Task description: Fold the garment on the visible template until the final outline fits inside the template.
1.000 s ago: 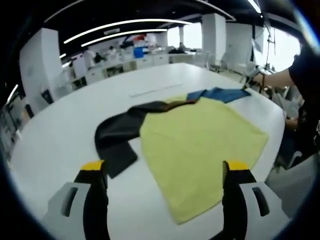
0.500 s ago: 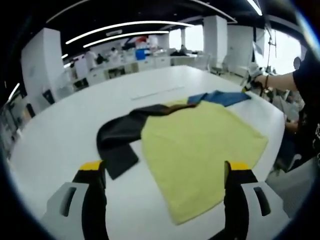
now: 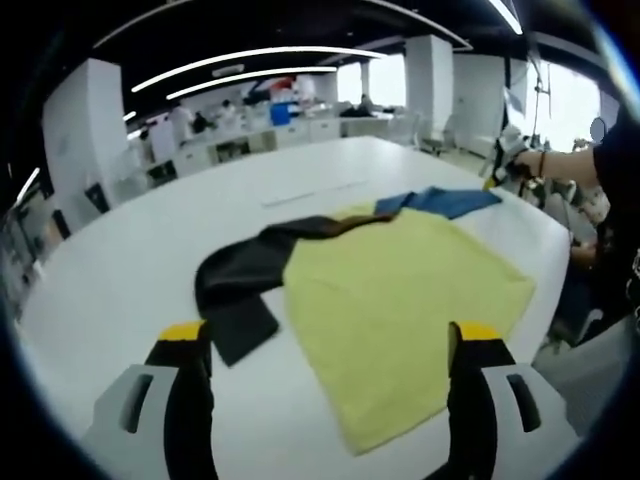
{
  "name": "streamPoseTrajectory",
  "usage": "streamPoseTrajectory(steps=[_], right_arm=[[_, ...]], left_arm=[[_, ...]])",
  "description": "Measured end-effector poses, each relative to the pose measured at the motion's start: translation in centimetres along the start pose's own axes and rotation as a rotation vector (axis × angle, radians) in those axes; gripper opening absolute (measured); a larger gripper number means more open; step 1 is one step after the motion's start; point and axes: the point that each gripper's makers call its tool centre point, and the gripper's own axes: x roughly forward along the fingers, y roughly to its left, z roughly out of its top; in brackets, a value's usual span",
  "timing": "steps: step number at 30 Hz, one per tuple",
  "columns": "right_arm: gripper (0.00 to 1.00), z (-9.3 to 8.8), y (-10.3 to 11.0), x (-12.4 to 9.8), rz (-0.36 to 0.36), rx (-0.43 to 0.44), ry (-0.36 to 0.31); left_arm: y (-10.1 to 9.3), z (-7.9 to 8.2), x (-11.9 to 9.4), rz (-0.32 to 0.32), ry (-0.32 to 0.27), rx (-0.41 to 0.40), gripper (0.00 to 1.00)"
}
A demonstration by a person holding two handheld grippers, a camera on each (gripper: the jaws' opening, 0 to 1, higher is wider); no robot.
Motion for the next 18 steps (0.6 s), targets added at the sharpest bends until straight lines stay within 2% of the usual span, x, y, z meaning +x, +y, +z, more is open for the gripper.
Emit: streamPoseTrajectory(steps=[3, 8, 9, 14, 18], right_arm=[[0.40, 0.3, 2.3, -1.0, 0.048, -0.037, -0.023], [0.43, 0.9, 4.6, -1.5, 0.114, -0.056, -0.052], [0.43, 0.9, 5.8, -2.2, 0.127, -0.066, -0.058], [0.45, 1.0, 9.3, -4.2, 0.159, -0.122, -0.078], [0.47, 1.5, 11.6, -5.0, 0.192, -0.161, -0.092]], left_arm=[[0.5, 1.0, 0.3, -0.002, -0.021, 0.008, 0.93], [1.0, 2.7, 1.3, -0.017, -0.051, 0.033, 0.92], [1.1, 3.0, 1.6, -0.021, -0.056, 0.042, 0.92], [1.3, 4.4, 3.0, -0.038, -0.082, 0.063, 0.89], [1.6, 5.2, 4.1, -0.047, -0.094, 0.071, 0.89]])
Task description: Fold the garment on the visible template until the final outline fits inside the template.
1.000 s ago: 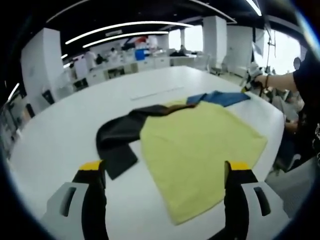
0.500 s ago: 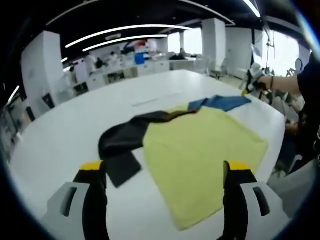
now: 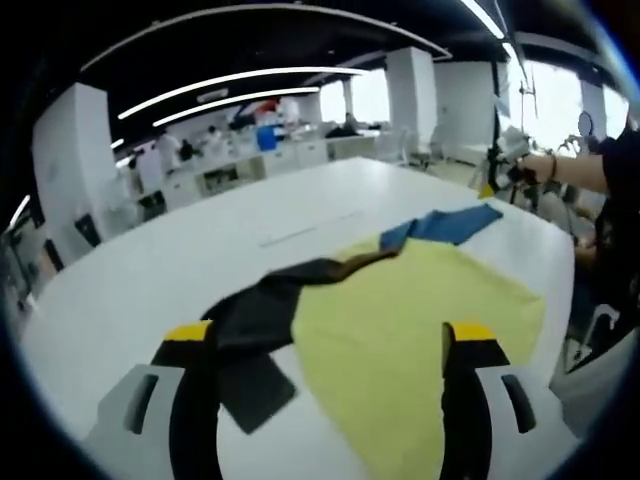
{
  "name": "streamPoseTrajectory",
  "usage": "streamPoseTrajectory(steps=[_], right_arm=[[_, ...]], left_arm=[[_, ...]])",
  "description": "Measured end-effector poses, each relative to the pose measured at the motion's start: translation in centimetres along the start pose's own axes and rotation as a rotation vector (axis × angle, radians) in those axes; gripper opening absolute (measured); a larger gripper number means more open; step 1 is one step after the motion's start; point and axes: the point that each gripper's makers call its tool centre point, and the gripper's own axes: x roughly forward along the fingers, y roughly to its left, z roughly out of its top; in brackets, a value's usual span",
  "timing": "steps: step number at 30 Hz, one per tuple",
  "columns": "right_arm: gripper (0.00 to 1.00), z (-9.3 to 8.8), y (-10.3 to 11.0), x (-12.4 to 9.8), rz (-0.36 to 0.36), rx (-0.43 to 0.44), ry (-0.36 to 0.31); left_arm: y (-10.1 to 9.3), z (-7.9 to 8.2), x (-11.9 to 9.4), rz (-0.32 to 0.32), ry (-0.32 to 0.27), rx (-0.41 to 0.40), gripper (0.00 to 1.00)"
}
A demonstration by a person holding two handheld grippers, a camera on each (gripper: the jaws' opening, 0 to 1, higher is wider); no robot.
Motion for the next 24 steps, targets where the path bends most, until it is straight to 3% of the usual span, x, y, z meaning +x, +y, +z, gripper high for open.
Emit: streamPoseTrajectory(steps=[4, 11, 24], right_arm=[[0.49, 0.6, 1.9, 0.3, 0.037, -0.030, -0.002], [0.51, 2.3, 4.3, 1.5, 0.112, -0.085, -0.014], [0.51, 4.6, 9.1, 4.2, 0.222, -0.220, -0.046]], left_arm=[[0.3, 0.9, 1.2, -0.014, -0.025, -0.033, 0.87], [1.4, 2.0, 3.2, 0.006, -0.034, -0.022, 0.88], [2.3, 2.6, 7.3, -0.006, -0.036, 0.063, 0.76]])
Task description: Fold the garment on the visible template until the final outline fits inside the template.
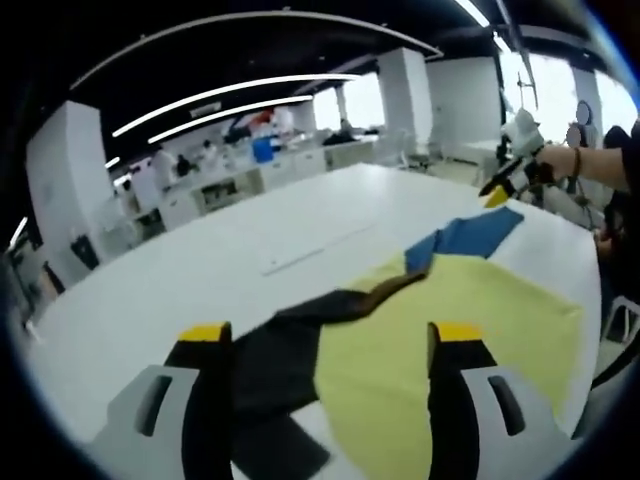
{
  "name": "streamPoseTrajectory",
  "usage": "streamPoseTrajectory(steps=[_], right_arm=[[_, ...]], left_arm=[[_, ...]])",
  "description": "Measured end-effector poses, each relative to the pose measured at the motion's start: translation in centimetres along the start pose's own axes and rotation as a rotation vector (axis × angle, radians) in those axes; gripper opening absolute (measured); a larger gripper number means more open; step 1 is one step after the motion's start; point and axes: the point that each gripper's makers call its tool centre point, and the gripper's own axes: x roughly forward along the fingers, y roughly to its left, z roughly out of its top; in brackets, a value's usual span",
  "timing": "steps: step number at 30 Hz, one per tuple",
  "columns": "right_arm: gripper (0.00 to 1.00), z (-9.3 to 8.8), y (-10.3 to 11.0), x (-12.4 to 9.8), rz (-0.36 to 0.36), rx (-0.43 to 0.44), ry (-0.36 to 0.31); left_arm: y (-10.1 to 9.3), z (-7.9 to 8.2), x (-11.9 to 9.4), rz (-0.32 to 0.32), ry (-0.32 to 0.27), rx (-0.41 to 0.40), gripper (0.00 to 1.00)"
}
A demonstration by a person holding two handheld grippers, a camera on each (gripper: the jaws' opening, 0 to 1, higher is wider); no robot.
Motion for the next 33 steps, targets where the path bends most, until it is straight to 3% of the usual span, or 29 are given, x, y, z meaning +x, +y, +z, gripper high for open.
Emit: streamPoseTrajectory(steps=[4, 9, 14, 25, 28, 33], right_arm=[[0.49, 0.6, 0.5, 1.2, -0.006, -0.069, -0.013], [0.48, 0.2, 1.9, 2.8, 0.025, -0.115, 0.014], [0.48, 0.6, 3.3, 4.3, 0.063, -0.138, 0.005], [0.48, 0.2, 5.1, 7.9, 0.092, -0.287, 0.023], [0.47, 0.5, 5.3, 8.9, 0.070, -0.400, 0.016], [0.44, 0.4, 6.0, 10.3, 0.090, -0.416, 0.010]], left_arm=[[-0.5, -0.6, 1.5, -0.035, 0.016, 0.057, 0.72], [-0.8, -1.5, 3.5, -0.061, 0.048, 0.066, 0.68], [-0.9, -2.1, 5.5, -0.086, 0.058, 0.087, 0.62], [-1.7, -3.7, 9.7, -0.140, 0.071, 0.176, 0.55], [-1.5, -3.9, 10.8, -0.144, 0.069, 0.197, 0.52], [-1.3, -4.4, 12.1, -0.147, 0.072, 0.205, 0.48]])
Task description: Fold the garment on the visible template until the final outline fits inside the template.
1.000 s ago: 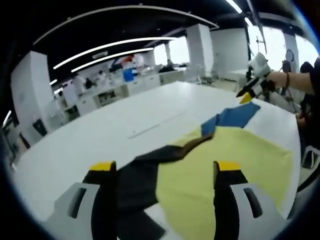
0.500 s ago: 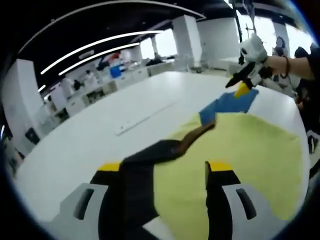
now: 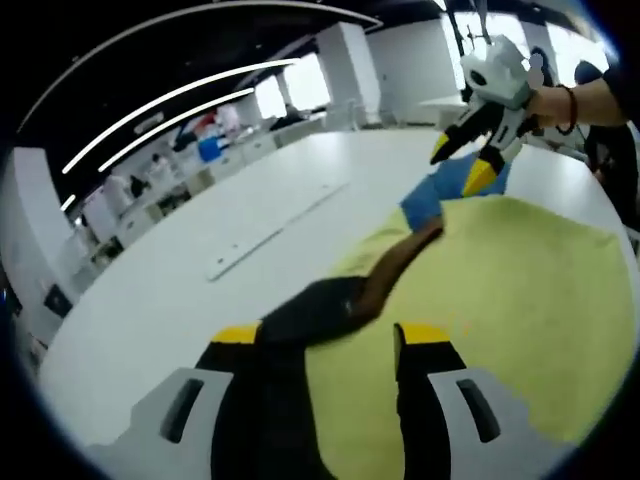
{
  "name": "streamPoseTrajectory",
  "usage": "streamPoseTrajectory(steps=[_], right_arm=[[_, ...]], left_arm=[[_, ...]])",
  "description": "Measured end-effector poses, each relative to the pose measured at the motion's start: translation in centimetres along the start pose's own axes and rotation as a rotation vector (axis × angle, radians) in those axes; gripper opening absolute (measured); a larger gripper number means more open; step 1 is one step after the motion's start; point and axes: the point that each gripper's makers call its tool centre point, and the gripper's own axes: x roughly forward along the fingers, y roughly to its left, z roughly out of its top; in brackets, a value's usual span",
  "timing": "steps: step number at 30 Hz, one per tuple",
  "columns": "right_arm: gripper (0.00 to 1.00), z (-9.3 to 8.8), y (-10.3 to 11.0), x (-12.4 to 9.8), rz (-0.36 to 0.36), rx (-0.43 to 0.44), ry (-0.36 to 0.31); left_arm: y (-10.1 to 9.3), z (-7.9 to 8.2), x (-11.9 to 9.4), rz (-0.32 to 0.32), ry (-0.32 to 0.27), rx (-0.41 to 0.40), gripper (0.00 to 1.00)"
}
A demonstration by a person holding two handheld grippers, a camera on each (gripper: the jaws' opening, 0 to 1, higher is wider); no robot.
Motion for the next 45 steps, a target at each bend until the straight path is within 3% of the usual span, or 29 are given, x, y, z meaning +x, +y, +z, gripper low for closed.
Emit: streamPoseTrajectory(steps=[8, 10, 17, 24, 32, 38, 45], right_arm=[[0.35, 0.1, 0.4, 1.3, -0.016, -0.188, 0.015], [0.33, 0.2, 0.7, 1.5, -0.011, -0.188, 0.007], [0.30, 0.5, 1.3, 2.4, 0.008, -0.215, 0.005], [0.20, 0.3, 1.6, 3.1, 0.028, -0.216, 0.014], [0.00, 0.3, 1.6, 3.4, 0.041, -0.172, 0.001], [0.00, 1.6, 0.6, 3.1, 0.018, -0.137, -0.042], [0.00, 3.0, -1.4, 3.2, -0.024, 0.033, -0.112]], left_arm=[[0.4, -1.0, 1.3, 0.017, 0.013, 0.023, 0.44], [0.8, -1.2, 1.5, 0.040, 0.027, 0.054, 0.43], [0.5, -1.2, 2.1, 0.027, 0.024, 0.052, 0.37], [0.8, -1.2, 2.9, 0.034, 0.028, 0.021, 0.20], [1.9, -1.0, 2.9, 0.057, 0.011, -0.001, 0.01], [2.3, -0.1, 3.0, 0.066, -0.013, -0.031, 0.00], [3.1, 1.1, 3.4, 0.103, -0.022, -0.071, 0.00]])
